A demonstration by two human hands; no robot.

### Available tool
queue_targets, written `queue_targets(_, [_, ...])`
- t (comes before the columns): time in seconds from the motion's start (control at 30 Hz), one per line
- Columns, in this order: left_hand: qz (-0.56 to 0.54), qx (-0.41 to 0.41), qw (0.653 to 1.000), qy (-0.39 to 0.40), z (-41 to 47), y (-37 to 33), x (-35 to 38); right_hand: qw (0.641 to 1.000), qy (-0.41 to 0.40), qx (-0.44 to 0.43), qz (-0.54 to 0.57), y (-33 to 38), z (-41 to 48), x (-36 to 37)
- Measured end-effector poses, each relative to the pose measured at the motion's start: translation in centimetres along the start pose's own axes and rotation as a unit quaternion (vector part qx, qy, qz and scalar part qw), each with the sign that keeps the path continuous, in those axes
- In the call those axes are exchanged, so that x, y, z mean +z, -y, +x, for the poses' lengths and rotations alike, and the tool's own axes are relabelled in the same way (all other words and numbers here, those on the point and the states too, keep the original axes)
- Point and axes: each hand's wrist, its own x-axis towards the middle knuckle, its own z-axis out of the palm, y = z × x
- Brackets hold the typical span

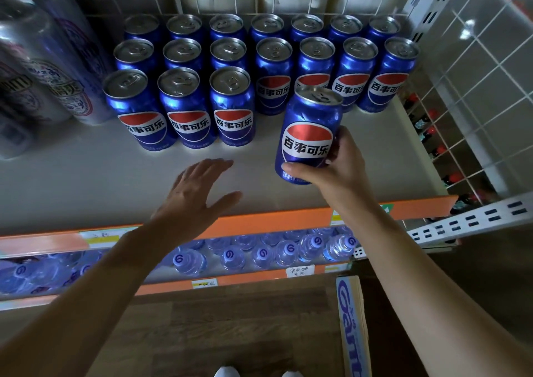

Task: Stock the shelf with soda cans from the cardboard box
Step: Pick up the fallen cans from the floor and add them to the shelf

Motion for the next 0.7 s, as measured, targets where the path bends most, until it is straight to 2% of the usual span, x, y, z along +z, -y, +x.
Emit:
queue_targets(0.23, [0.110,0.022,0.994,-0.011,-0.7,2.3,1.6,1.000,-0.001,-0.022,0.003,-1.0,2.8,1.7])
queue_targets(0.5, [0.120,0.016,0.993,-0.010,-0.6,2.1,1.5,0.999,-0.008,-0.036,-0.026,-2.9,5.5,3.4])
queue_targets(0.7, [0.120,0.019,0.992,-0.013,-0.7,2.2,1.6,1.000,0.005,-0.031,0.007,-4.1,6.6,4.1])
